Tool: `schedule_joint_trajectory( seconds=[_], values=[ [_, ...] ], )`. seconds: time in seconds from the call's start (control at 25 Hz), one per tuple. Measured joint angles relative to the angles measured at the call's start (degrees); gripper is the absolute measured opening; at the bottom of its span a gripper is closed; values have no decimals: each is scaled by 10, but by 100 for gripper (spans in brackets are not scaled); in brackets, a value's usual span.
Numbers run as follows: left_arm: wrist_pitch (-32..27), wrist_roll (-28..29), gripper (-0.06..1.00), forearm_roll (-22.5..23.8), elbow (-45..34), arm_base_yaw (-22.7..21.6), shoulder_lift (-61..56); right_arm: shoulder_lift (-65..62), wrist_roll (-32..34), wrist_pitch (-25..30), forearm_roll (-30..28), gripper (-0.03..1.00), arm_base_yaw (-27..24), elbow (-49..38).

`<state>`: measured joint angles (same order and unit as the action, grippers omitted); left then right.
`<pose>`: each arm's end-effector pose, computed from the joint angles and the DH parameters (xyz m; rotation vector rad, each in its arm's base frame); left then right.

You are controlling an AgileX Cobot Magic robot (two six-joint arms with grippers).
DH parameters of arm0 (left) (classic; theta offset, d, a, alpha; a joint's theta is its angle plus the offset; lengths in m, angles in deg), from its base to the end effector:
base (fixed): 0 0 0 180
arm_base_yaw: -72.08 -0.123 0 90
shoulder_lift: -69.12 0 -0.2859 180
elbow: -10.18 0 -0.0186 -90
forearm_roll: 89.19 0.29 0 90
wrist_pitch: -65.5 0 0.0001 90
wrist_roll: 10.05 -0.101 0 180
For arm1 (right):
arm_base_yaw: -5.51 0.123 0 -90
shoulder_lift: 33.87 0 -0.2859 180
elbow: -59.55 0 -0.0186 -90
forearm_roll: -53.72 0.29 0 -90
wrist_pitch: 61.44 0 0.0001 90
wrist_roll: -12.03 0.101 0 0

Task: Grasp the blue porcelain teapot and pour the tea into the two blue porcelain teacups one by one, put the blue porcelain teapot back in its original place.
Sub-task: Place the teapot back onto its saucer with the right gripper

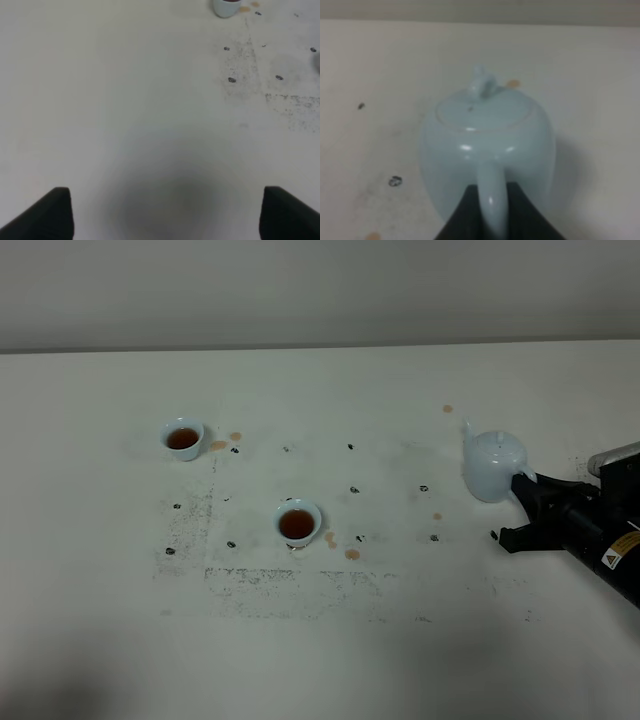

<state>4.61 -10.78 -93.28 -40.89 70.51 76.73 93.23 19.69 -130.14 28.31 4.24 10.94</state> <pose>0.0425 -0.0051 0.2778 -0.0136 2.0853 -0.0618 0.3010 0.0337 0.0329 -0.2918 1.8670 0.3502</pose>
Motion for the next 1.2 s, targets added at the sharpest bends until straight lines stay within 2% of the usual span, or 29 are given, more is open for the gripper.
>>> schedule_joint_trajectory(
  seconds=[0.68, 1.0, 1.2],
  values=[
    [0, 0, 72, 0, 0, 0, 0, 0, 0, -3, 0, 30, 0, 0],
    [0, 0, 72, 0, 0, 0, 0, -3, 3, -4, 10, 47, 0, -6],
    [0, 0, 72, 0, 0, 0, 0, -42, 15, -3, 27, 50, 0, -29]
  ],
)
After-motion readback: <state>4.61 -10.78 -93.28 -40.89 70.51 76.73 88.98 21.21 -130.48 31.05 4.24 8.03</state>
